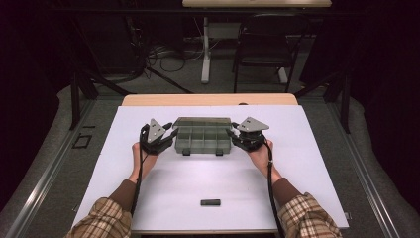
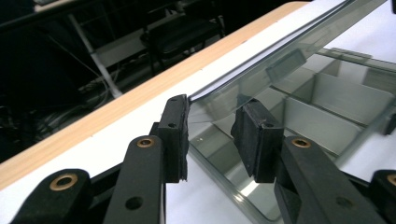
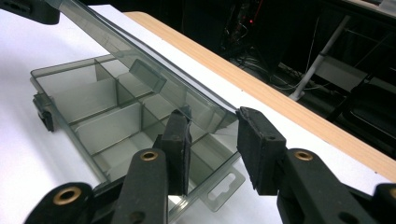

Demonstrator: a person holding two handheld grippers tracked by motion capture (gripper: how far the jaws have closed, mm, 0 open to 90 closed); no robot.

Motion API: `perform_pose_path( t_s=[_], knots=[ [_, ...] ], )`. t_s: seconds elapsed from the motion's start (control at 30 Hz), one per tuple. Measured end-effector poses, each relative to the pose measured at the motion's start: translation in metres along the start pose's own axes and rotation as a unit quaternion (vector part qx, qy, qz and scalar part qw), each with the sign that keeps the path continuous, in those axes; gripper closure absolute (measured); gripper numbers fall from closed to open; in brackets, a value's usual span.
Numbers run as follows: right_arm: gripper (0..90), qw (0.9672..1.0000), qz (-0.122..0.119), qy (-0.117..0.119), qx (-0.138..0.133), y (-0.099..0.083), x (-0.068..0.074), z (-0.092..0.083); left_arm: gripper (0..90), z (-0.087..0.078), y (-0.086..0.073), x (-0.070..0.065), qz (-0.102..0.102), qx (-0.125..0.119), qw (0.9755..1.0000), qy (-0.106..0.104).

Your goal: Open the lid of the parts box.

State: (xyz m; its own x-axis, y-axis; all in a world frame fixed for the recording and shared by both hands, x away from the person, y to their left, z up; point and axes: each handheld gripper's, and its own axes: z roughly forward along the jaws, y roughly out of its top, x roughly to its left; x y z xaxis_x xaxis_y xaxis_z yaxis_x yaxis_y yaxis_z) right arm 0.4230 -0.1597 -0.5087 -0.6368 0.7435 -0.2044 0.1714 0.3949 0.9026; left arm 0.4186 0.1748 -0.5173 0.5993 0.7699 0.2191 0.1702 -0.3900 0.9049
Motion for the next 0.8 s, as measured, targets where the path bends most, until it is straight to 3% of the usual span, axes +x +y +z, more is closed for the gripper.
perform_pose_path(
  t_s=[0.4, 0.8],
  knots=[
    [67.8, 0.9999, -0.002, -0.006, 0.008, 0.013, -0.007, 0.004, 66.8, 0.004, 0.013, 0.012, 0.003, -0.001, 0.9999, 0.013],
    [70.9, 0.9997, 0.004, -0.005, 0.025, 0.023, -0.017, 0.011, 72.6, 0.01, 0.023, 0.015, -0.009, 0.006, 0.9999, -0.011]
  ],
)
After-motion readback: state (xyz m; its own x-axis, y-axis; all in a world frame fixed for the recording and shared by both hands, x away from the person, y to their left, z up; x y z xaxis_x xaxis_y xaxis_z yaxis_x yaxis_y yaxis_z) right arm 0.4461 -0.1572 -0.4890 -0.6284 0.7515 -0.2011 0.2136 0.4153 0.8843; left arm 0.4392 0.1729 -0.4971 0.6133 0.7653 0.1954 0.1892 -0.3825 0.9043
